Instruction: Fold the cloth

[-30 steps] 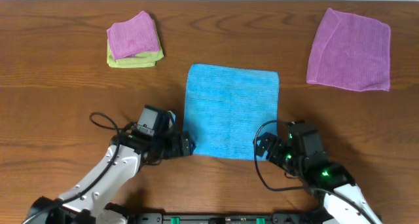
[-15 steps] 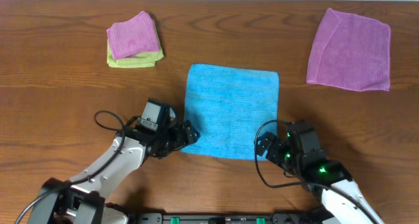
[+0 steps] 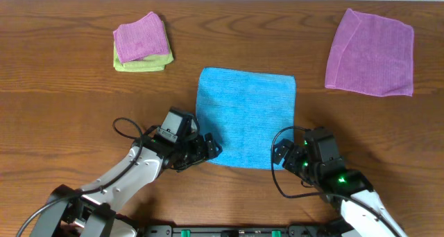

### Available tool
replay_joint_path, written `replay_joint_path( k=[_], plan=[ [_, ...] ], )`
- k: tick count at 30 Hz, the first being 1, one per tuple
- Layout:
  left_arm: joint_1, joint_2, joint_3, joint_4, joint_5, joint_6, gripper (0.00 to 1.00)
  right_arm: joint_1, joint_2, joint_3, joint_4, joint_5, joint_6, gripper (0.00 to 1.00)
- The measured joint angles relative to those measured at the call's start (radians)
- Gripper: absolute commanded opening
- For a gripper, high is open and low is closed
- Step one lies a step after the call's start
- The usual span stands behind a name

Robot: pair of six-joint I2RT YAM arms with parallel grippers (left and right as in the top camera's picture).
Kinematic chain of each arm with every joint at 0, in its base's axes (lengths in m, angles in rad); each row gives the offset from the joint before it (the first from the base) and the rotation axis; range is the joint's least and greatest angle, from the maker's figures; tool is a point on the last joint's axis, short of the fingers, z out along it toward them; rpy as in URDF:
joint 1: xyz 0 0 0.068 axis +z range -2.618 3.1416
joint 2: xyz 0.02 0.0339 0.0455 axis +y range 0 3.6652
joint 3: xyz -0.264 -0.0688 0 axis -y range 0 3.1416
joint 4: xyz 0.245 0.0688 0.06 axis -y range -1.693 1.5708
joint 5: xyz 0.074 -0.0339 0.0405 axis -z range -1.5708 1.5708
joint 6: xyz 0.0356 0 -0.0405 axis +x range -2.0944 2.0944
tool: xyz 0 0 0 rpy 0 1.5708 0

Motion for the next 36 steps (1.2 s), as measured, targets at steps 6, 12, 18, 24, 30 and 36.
replay_joint_path(
  k=[6, 12, 18, 24, 30, 36],
  plan=[
    [-0.003, -0.001, 0.006, -0.063, -0.050, 0.000, 0.66, 0.000, 0.000, 0.000, 0.000, 0.002, 0.000, 0.98],
    [-0.007, -0.002, 0.007, -0.092, -0.110, -0.003, 0.50, 0.000, 0.000, 0.000, 0.000, 0.003, 0.000, 0.97],
    [-0.007, -0.001, 0.007, -0.074, -0.157, 0.000, 0.47, 0.000, 0.000, 0.000, 0.000, 0.003, 0.000, 0.97],
    [-0.007, 0.004, 0.002, -0.041, -0.199, -0.004, 0.35, 0.000, 0.000, 0.000, 0.000, 0.003, 0.000, 0.97],
    [-0.007, 0.025, 0.011, -0.033, -0.193, -0.004, 0.38, 0.000, 0.000, 0.000, 0.000, 0.003, 0.000, 0.96],
    [-0.006, 0.071, 0.032, 0.000, -0.148, -0.004, 0.34, 0.000, 0.000, 0.000, 0.000, 0.003, 0.000, 0.96]
  ],
)
